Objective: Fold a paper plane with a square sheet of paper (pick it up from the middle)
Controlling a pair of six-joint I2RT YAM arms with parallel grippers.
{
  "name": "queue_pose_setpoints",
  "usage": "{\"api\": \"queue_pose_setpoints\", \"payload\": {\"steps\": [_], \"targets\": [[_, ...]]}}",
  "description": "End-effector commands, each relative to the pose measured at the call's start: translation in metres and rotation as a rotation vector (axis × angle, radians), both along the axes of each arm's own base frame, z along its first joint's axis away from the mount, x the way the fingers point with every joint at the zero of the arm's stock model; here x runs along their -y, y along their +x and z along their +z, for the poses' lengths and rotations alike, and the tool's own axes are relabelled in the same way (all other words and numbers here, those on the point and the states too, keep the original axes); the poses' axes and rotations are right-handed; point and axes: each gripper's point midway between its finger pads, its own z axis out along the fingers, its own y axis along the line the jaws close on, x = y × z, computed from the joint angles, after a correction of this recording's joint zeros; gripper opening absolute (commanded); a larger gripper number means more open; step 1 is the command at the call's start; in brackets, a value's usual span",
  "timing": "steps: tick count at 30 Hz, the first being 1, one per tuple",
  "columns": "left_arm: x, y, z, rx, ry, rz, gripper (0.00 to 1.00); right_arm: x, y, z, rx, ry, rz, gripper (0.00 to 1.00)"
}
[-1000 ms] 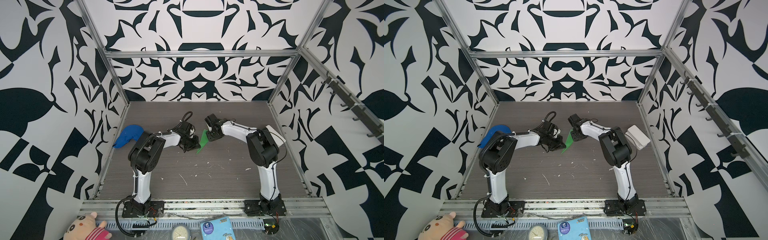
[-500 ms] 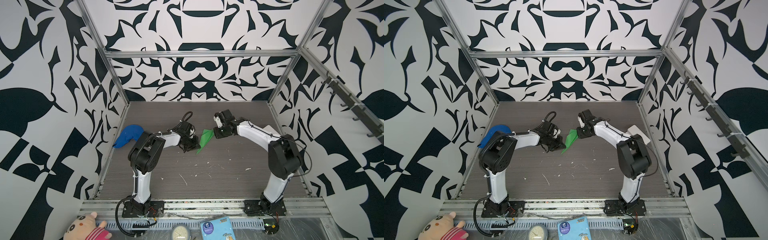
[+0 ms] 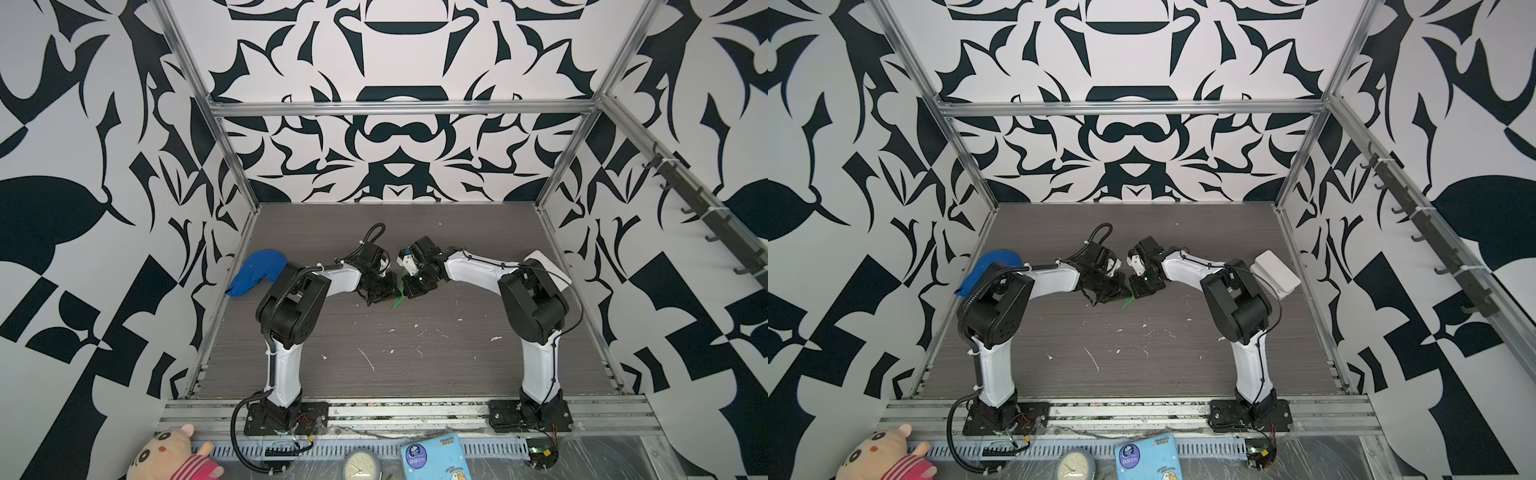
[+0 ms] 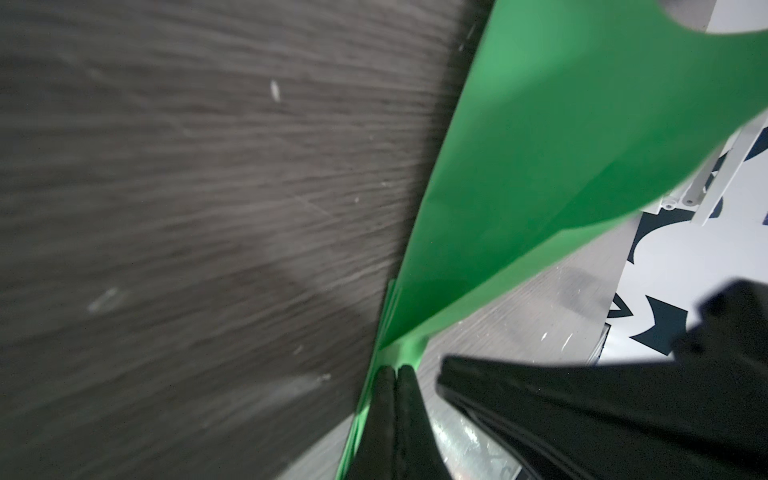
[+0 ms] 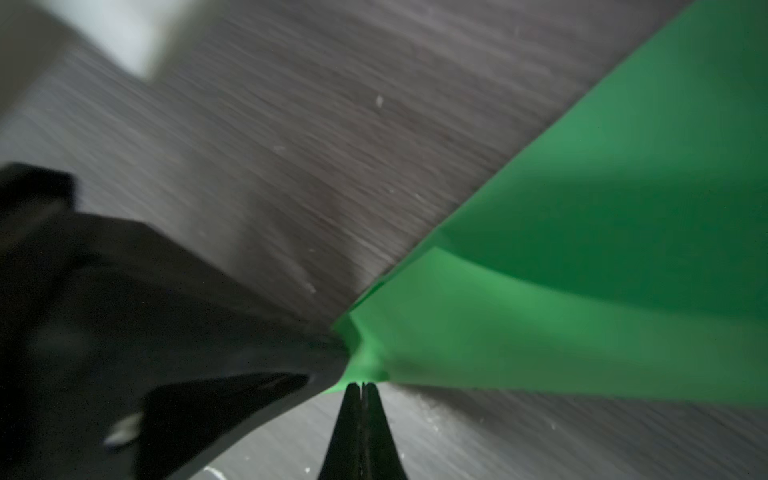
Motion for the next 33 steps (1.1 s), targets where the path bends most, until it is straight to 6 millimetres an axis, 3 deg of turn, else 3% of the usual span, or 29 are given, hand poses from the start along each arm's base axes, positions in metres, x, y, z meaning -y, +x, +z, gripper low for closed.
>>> {"api": "queue_pose_setpoints", "payload": {"steps": [1, 14, 18, 25, 33], "targets": [[-0.017, -0.023, -0.019, -0.084, 0.08, -0.002, 0.0, -0.006, 0.019, 0.027, 0.075, 0.022, -0.006, 0.0], [-0.017, -0.024, -0.02, -0.09, 0.084, -0.005, 0.0, 0.011, 0.036, 0.011, 0.086, -0.069, -0.044, 0.0], [-0.018, -0.025, -0.021, -0.092, 0.084, -0.004, 0.0, 0.013, 0.034, 0.009, 0.078, -0.07, -0.018, 0.0], [-0.017, -0.023, -0.021, -0.089, 0.084, -0.003, 0.0, -0.009, 0.01, 0.027, 0.033, 0.08, 0.097, 0.0], [-0.018, -0.024, -0.023, -0.095, 0.09, -0.001, 0.0, 0.007, 0.017, 0.006, 0.027, -0.031, 0.059, 0.0]]}}
